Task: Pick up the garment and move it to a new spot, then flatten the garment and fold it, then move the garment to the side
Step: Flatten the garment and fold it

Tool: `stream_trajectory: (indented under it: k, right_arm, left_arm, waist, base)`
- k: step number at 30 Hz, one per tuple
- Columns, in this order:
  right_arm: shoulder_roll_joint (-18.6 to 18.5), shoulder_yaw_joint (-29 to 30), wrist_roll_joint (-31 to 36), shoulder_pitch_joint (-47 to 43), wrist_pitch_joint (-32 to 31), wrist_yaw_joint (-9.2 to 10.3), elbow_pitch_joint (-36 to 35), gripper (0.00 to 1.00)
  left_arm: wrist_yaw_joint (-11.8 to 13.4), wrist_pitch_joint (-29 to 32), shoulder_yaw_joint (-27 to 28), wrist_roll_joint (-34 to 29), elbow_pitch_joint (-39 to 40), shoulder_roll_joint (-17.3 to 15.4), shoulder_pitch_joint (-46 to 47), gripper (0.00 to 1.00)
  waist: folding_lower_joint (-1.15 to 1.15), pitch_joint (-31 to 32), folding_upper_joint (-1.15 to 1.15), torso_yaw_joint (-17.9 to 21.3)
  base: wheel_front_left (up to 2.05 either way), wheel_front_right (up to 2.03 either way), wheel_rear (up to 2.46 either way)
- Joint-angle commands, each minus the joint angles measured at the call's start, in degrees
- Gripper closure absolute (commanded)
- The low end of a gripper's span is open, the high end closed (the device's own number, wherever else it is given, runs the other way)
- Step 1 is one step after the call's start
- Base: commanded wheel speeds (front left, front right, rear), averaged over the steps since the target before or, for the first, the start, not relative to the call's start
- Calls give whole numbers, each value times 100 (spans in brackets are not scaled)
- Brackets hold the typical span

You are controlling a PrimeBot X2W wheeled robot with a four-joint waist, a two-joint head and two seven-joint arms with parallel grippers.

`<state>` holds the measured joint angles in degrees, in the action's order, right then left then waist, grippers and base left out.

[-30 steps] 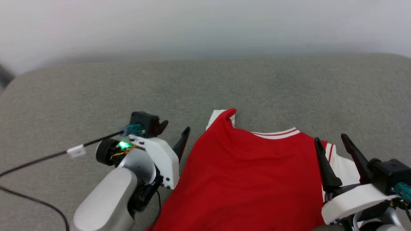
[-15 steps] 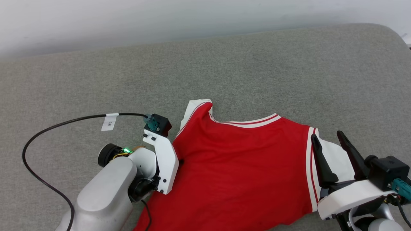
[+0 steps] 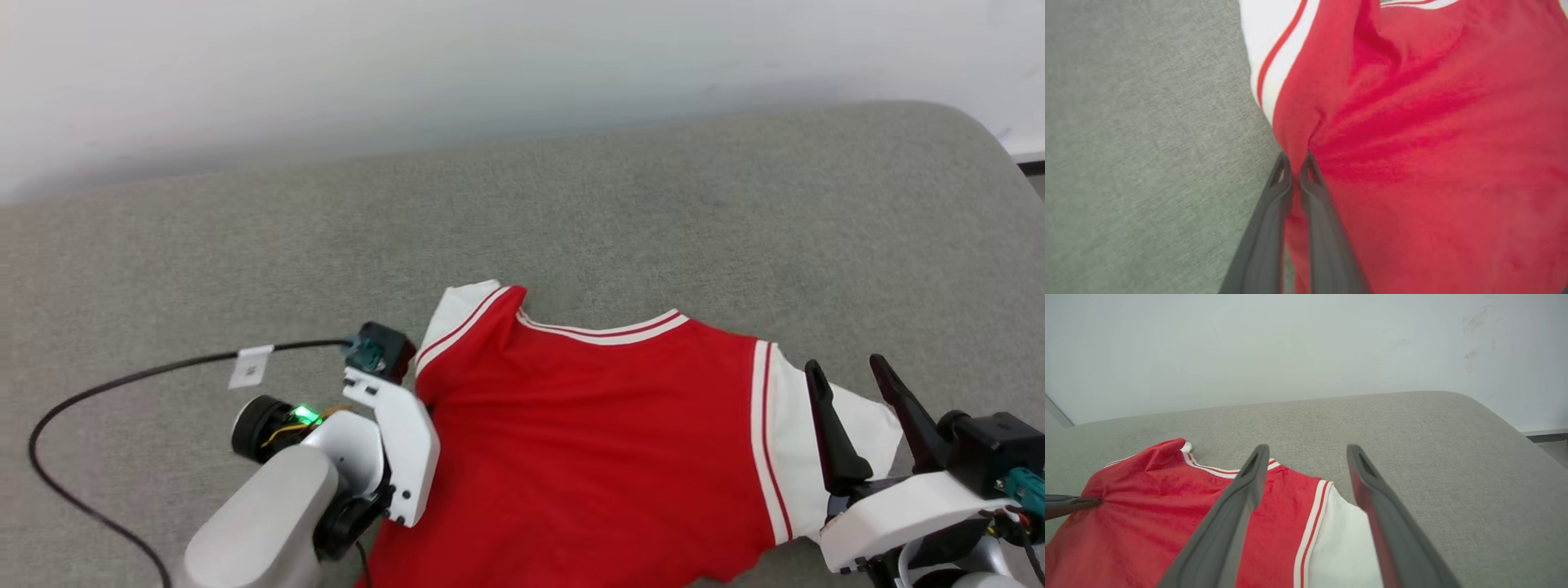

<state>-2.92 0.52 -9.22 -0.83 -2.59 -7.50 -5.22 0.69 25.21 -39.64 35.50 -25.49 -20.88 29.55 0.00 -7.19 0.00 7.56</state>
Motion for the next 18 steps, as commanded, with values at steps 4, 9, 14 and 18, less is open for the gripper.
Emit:
stream_trajectory:
  k: [4, 9, 14, 18]
  right_arm:
    - [6, 72, -30, -150, -39, 2, -91, 0]
    - [5, 98, -29, -231, -91, 2, -117, 0]
    - [6, 103, -14, -299, -123, 2, -172, 0]
    - [5, 106, 30, -384, -195, 2, -231, 0]
  left_arm:
    - [422, -179, 164, 0, 700, -368, -705, 100]
    - [906, -159, 349, 270, 1373, -547, -1606, 100]
    - [1428, -303, 597, 722, 1896, -437, -2650, 57]
    - [1677, -825, 797, 723, 2095, -266, -2949, 0]
  waist:
    - [0, 201, 0, -252]
    - [0, 311, 0, -419]
    - [0, 416, 0, -563]
    - [0, 555, 0, -684]
  base:
    - [0, 0, 0]
    - [0, 0, 0]
    - [0, 0, 0]
    - [0, 0, 0]
